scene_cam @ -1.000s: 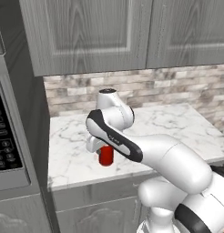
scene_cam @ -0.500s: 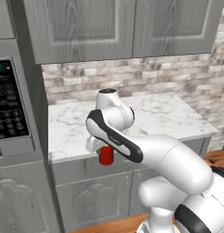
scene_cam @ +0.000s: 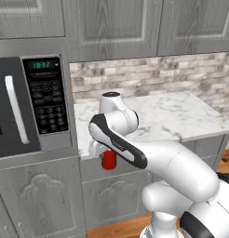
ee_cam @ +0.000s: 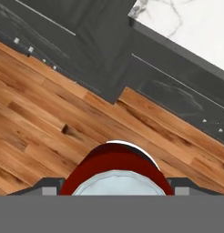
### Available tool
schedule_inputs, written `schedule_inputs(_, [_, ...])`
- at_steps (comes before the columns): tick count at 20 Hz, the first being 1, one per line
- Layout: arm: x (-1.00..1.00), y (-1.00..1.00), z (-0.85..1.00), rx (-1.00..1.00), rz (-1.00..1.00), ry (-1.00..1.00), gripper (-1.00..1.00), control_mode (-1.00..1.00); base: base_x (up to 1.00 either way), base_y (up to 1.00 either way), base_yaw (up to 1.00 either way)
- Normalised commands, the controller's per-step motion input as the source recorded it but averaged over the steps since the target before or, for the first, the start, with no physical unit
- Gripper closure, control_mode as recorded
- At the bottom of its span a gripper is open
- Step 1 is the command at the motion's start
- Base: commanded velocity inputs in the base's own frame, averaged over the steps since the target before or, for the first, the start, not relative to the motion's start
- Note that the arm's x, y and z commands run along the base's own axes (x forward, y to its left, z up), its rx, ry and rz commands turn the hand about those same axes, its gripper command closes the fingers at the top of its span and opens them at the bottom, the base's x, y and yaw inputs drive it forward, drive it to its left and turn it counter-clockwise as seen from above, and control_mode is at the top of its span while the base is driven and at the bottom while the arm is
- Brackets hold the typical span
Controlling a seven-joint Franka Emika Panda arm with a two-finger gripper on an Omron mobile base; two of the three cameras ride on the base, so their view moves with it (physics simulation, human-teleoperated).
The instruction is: Four empty soda cans are scattered around the kitchen. Gather all the cans and cluster them next to the stove for recycling.
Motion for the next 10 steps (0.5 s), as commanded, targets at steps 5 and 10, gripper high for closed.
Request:
schedule_inputs(5, [0.00,0.00,0.00,0.00,0.00,0.00,1.00,1.00,-0.01,0.72,0.04])
schedule_inputs(10, [0.00,0.00,0.00,0.00,0.00,0.00,1.00,1.00,-0.18,0.58,0.36])
